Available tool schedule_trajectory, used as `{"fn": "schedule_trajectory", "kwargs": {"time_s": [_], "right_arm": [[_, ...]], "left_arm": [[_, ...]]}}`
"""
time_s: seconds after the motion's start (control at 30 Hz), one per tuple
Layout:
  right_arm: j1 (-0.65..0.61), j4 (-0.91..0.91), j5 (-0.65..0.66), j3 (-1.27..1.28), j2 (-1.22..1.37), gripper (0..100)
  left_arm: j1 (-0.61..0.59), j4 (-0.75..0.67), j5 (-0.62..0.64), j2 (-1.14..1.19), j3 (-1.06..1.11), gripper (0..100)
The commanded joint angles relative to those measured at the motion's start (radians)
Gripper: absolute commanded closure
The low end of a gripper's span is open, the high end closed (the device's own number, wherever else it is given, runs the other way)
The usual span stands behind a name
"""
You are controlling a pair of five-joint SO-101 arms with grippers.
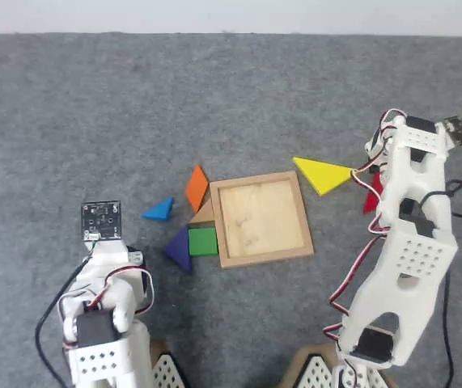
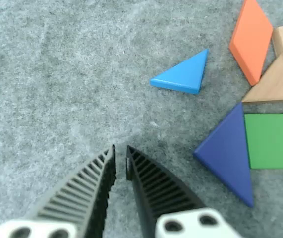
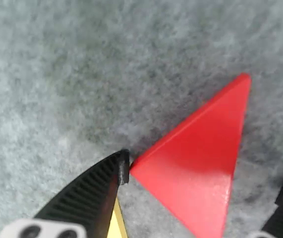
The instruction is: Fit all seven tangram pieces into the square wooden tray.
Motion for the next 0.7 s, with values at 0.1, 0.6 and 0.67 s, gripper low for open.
{"fn": "schedule_trajectory", "kwargs": {"time_s": [0.1, 0.6, 0.67], "right_arm": [[0.047, 0.028, -0.009, -0.018, -0.001, 75.8], [-0.053, 0.246, 0.161, -0.018, -0.045, 79.4], [-0.088, 0.282, 0.203, -0.018, -0.087, 79.4]], "left_arm": [[0.006, 0.003, -0.005, -0.017, -0.005, 96], [0.006, 0.003, -0.005, -0.017, -0.005, 96], [0.006, 0.003, -0.005, -0.017, -0.005, 96]]}}
